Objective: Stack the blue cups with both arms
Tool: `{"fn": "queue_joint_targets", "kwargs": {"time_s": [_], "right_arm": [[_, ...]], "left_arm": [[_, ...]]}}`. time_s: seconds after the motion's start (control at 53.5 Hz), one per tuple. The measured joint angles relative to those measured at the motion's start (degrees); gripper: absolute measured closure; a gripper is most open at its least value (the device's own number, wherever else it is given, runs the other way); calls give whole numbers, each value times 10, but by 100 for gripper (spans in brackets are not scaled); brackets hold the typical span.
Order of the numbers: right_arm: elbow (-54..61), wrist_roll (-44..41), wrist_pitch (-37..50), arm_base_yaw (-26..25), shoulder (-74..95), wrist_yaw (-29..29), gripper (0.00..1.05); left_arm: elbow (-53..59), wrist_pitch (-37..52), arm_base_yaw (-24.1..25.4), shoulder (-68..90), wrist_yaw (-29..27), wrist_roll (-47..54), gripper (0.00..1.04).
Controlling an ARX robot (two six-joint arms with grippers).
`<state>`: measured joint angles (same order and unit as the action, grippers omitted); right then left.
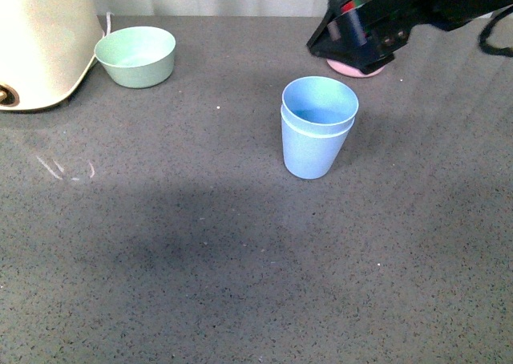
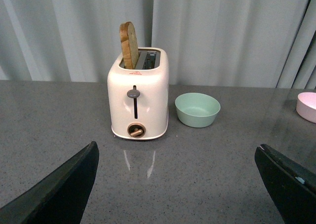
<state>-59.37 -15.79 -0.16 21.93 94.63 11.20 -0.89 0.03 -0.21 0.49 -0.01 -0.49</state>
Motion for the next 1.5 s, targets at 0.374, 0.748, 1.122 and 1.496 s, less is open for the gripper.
{"fn": "queue_joint_targets", "kwargs": {"time_s": [0.374, 0.748, 1.122, 1.496], "right_arm": [[244, 49, 244, -60, -218, -181, 15], [461, 150, 464, -130, -344, -199, 88], [532, 152, 417, -168, -462, -160, 103], [580, 152, 370, -217, -566, -113, 103]], "left_arm": [[0, 0, 0, 0, 0, 0, 9], [0, 0, 0, 0, 0, 0, 9], [0, 0, 0, 0, 0, 0, 9], [0, 0, 0, 0, 0, 0, 9]]}}
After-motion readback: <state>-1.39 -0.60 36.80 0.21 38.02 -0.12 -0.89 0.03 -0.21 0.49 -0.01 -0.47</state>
